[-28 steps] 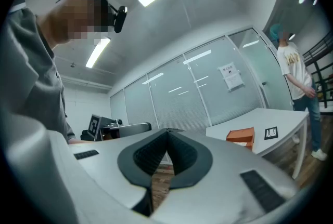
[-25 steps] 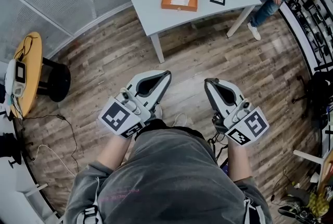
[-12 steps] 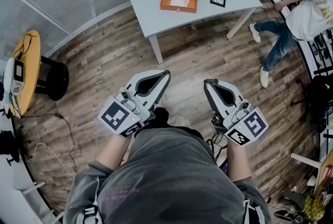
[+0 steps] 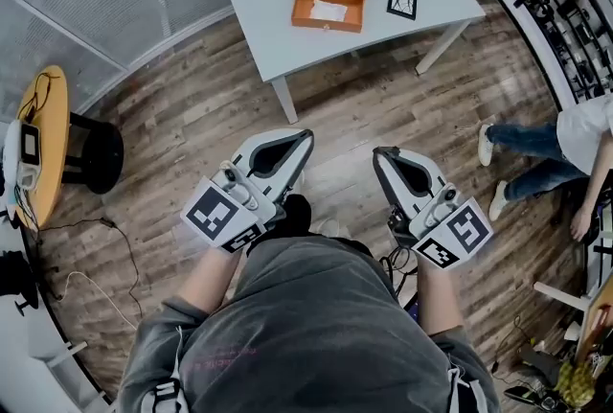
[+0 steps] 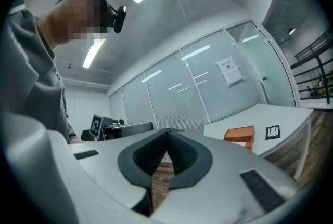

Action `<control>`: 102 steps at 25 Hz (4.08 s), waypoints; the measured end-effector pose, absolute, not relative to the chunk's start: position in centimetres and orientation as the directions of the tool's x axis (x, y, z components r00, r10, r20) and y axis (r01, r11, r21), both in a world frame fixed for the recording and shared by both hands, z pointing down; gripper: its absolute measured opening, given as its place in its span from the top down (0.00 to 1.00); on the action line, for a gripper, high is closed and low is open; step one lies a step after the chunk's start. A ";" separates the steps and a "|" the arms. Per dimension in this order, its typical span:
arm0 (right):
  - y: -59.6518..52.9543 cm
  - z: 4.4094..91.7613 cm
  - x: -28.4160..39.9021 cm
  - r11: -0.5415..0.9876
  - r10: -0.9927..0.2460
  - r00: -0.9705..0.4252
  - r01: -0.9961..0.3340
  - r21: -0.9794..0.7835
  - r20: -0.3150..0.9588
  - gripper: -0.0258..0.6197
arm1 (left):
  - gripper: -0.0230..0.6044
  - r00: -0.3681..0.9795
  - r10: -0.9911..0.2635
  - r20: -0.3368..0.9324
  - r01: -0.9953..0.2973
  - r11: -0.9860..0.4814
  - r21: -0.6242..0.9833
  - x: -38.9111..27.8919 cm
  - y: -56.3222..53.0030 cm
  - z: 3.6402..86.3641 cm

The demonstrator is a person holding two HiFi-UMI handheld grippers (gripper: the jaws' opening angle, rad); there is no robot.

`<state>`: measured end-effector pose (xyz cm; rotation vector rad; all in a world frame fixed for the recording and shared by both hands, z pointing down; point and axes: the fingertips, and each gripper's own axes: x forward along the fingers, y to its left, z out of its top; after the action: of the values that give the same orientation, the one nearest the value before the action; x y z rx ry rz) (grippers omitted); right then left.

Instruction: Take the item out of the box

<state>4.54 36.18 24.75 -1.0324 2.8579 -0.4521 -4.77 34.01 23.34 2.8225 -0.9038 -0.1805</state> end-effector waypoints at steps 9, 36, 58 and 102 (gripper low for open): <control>29.0 25.9 2.7 0.718 -0.641 -0.766 -0.622 -0.311 0.054 0.95 | 0.95 0.823 -0.566 -0.049 -0.544 -0.810 0.219 -6.0 26.5 24.6; 11.6 28.0 -4.8 0.653 -0.684 -0.719 -0.680 -0.333 0.125 0.95 | 0.95 0.866 -0.500 -0.012 -0.481 -0.840 0.250 -13.1 8.6 27.5; 2.8 30.2 -2.5 0.651 -0.666 -0.732 -0.665 -0.366 0.145 0.95 | 0.95 0.856 -0.513 0.062 -0.511 -0.824 0.243 -11.0 -0.6 30.9; -11.5 40.2 10.6 0.675 -0.530 -0.807 -0.587 -0.447 0.260 0.95 | 0.94 0.717 -0.427 0.551 -0.531 -0.847 0.035 0.2 -16.2 51.0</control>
<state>10.64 -11.49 40.24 -0.9958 2.9733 -0.8556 0.23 -16.21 50.96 2.7316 -0.7699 0.8064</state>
